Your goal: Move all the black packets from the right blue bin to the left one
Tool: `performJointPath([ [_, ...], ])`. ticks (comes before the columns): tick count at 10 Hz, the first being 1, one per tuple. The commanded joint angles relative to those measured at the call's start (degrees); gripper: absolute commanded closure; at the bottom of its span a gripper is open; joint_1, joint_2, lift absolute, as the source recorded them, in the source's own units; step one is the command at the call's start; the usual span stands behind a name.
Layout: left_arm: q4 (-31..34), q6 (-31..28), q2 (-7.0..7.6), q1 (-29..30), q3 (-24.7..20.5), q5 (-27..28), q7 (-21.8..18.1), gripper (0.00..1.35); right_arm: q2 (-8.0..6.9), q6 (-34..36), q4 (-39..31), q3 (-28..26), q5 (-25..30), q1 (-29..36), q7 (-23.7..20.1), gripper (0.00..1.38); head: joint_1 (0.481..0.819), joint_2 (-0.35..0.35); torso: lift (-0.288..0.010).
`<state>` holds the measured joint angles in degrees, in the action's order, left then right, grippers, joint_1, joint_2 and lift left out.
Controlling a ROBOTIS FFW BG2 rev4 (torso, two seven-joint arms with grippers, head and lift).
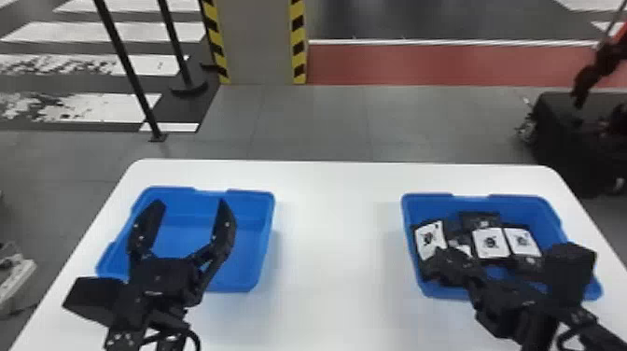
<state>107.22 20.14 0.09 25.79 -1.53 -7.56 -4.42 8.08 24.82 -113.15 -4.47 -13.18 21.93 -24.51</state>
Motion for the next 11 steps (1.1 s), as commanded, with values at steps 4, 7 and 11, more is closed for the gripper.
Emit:
performJointPath([
  [4, 0.3, -7.5, -0.24, -4.6, 3.6, -13.8, -5.3, 0.1, 4.05, 9.6, -9.4, 0.0, -0.4, -8.0, -16.5, 1.24, 0.695, 0.087, -0.11],
  [7, 0.3, -29.4, 0.18, -10.9, 2.6, -24.6, -18.6, 0.11, 4.05, 12.3, -3.1, 1.1, 1.3, -18.8, -26.8, 1.24, 0.695, 0.038, -0.11],
  [11, 0.3, -34.1, -0.24, -9.9, -0.1, -31.2, -22.1, 0.11, 4.23, 13.1, 5.9, 7.5, -5.0, -27.8, -36.6, 1.24, 0.695, 0.051, -0.11],
])
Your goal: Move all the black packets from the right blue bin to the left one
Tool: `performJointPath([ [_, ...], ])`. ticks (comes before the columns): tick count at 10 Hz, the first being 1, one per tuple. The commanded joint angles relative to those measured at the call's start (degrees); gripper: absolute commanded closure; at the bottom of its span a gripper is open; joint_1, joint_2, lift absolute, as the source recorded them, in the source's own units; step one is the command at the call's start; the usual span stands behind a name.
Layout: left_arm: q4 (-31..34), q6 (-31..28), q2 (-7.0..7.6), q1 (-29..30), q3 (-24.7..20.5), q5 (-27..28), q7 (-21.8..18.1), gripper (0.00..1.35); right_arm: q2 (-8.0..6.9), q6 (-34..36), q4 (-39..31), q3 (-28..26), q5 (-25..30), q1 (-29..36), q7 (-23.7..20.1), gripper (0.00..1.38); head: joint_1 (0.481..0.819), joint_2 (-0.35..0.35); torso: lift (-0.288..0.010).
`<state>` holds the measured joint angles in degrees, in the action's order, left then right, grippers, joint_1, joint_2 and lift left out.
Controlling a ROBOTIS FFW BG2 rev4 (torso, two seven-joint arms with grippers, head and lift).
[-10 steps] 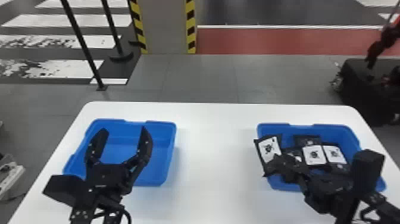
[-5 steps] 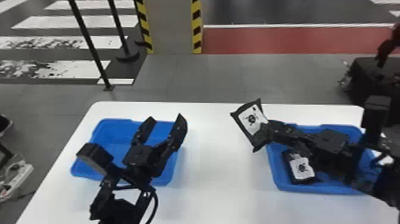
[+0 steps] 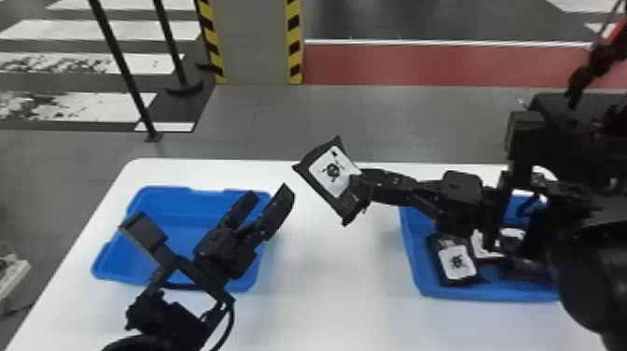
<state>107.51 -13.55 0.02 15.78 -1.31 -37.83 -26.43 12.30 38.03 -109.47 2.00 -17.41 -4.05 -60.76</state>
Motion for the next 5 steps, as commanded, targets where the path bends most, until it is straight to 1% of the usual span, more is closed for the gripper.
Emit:
performJointPath([
  [1, 0.0, -0.2, -0.17, 0.1, 0.2, -3.0, -0.7, 0.11, -0.17, 0.1, 5.6, 2.0, -2.4, -3.7, -2.6, 1.24, 0.695, 0.076, -0.11],
  [3, 0.0, 0.5, -0.17, 0.0, 1.1, -6.5, -2.0, 0.11, -0.35, 0.9, 9.4, 2.8, -2.8, -5.4, -4.4, 1.24, 0.695, 0.089, -0.11],
  [4, 0.0, -0.5, -0.17, -0.3, 2.4, -10.1, -3.2, 0.11, -0.44, 0.9, 12.2, 3.7, -3.6, -6.6, -5.0, 1.24, 0.695, 0.088, -0.11],
  [5, 0.0, -1.5, -0.17, -0.7, 3.4, -12.4, -3.8, 0.11, -0.53, 0.9, 14.8, 4.2, -3.2, -8.2, -5.9, 1.24, 0.695, 0.085, -0.11],
])
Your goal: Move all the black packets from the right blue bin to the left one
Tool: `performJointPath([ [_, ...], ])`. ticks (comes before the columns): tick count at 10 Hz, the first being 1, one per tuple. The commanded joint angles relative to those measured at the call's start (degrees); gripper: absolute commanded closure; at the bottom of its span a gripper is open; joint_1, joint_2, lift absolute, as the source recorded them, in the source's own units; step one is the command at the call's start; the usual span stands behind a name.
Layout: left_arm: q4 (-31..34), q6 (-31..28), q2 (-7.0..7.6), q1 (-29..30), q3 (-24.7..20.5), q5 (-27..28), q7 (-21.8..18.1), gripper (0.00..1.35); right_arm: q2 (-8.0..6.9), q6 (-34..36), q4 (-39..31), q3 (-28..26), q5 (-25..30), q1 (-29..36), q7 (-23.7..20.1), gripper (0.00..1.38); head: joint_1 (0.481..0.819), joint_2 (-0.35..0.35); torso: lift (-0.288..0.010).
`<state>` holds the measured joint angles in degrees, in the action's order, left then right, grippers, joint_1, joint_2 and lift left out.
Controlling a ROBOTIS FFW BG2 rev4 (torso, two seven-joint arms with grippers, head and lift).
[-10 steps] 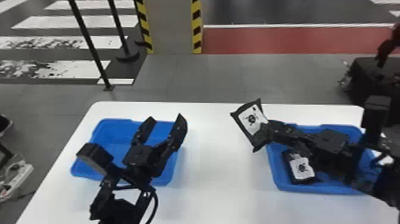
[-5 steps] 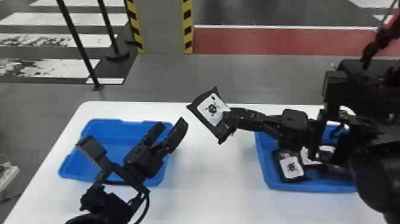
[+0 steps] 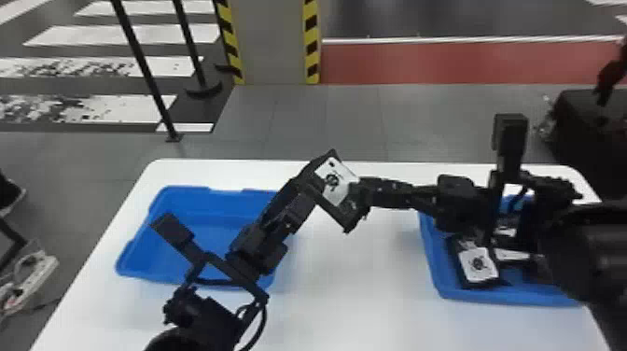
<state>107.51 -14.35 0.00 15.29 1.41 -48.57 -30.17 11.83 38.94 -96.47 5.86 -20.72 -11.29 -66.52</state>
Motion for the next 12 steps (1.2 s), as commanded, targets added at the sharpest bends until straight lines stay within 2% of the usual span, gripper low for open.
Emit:
performJointPath([
  [1, 0.1, -1.8, -0.15, -1.1, 1.2, -2.1, -0.2, 0.11, -0.41, -0.1, 4.3, 0.6, 0.2, -2.4, -1.1, 1.24, 0.695, 0.073, -0.11],
  [2, 0.1, -2.4, -0.15, -1.4, 1.5, -1.4, -0.1, 0.13, -0.67, -0.3, 5.3, 0.6, 0.8, -2.9, -1.3, 1.24, 0.695, 0.058, -0.11],
  [3, 0.1, -2.0, -0.15, -1.2, 1.5, -0.6, 0.3, 0.28, -0.85, -0.3, 5.3, 0.6, 0.9, -3.1, -1.4, 1.24, 0.695, 0.048, -0.11],
  [4, 0.1, -0.1, -0.15, -1.0, 1.4, 0.1, 1.3, 0.7, -0.85, -0.3, 5.4, 0.6, 1.0, -3.1, -1.4, 1.24, 0.695, 0.045, -0.11],
  [5, 1.7, -3.8, -0.15, -0.1, 0.8, 0.8, 1.3, 0.71, -0.85, -0.3, 5.7, 0.6, 0.9, -3.3, -1.4, 1.24, 0.695, 0.047, -0.11],
  [6, 3.2, -4.9, -0.15, 0.3, 0.1, 2.9, 1.4, 0.72, -0.85, -0.3, 6.0, 0.6, 0.9, -3.3, -1.4, 1.24, 0.695, 0.051, -0.11],
  [7, 4.2, -8.4, -0.15, 0.5, -0.4, 2.7, 1.5, 0.82, -0.85, -0.3, 6.1, 0.6, 0.9, -3.5, -1.4, 1.24, 0.695, 0.05, -0.11],
  [8, 4.2, -8.9, -0.15, 0.3, -0.6, 2.6, 1.7, 1.23, -1.02, -0.4, 6.7, 0.6, 0.9, -3.8, -1.4, 1.24, 0.695, 0.048, -0.11],
  [10, 4.8, -10.8, -0.15, 0.5, -0.5, 3.0, 1.7, 1.22, -1.11, -1.1, 8.5, 0.5, 1.0, -4.7, -1.3, 1.24, 0.695, 0.042, -0.11],
  [12, 4.8, -7.4, -0.15, 1.0, -0.8, 3.4, 2.0, 1.22, -1.73, -2.7, 11.0, 0.5, 1.3, -7.0, -1.4, 1.24, 0.695, 0.035, -0.11],
])
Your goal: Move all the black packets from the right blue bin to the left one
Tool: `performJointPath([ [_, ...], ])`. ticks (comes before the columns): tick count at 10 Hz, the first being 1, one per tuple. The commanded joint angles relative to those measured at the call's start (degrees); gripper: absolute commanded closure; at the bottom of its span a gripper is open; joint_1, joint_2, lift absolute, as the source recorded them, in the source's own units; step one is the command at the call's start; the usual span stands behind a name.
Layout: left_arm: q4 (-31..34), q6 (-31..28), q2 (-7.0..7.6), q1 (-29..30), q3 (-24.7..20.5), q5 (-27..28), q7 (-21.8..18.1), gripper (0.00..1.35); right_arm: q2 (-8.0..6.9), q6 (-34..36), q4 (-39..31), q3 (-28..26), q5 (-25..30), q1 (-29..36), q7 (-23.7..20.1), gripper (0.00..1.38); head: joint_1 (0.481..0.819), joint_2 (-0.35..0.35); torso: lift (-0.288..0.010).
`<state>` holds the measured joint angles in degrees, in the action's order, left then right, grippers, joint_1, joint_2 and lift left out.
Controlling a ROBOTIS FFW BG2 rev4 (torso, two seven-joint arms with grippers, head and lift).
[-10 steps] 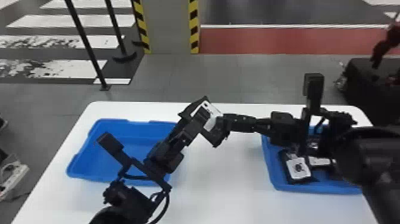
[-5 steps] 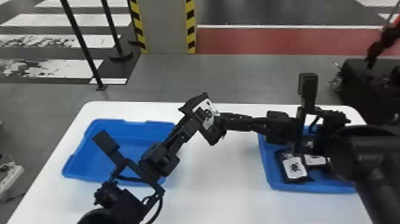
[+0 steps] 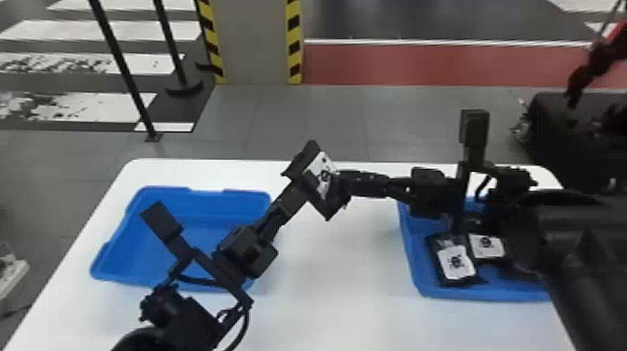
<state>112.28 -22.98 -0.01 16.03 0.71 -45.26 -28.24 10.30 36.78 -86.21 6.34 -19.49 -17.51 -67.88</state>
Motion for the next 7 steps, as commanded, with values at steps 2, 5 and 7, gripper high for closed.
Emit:
performJointPath([
  [2, 0.0, 4.4, -0.14, 0.7, -0.4, 0.0, 0.6, 1.22, -1.34, -2.8, 4.4, 0.0, 0.6, -3.0, 0.0, 1.07, 0.695, 0.047, -0.11],
  [5, 0.0, 8.9, -0.14, 1.5, -1.6, 0.5, 2.3, 1.22, -1.52, -7.3, 6.4, -0.2, -1.9, -3.4, -0.1, 0.05, 0.695, 0.072, -0.11],
  [7, 0.0, 19.3, -0.14, 2.7, -5.4, 9.4, 6.6, 1.22, -1.34, -7.5, 3.2, -3.3, -1.2, -0.1, 1.5, 0.32, 0.692, 0.099, -0.11],
])
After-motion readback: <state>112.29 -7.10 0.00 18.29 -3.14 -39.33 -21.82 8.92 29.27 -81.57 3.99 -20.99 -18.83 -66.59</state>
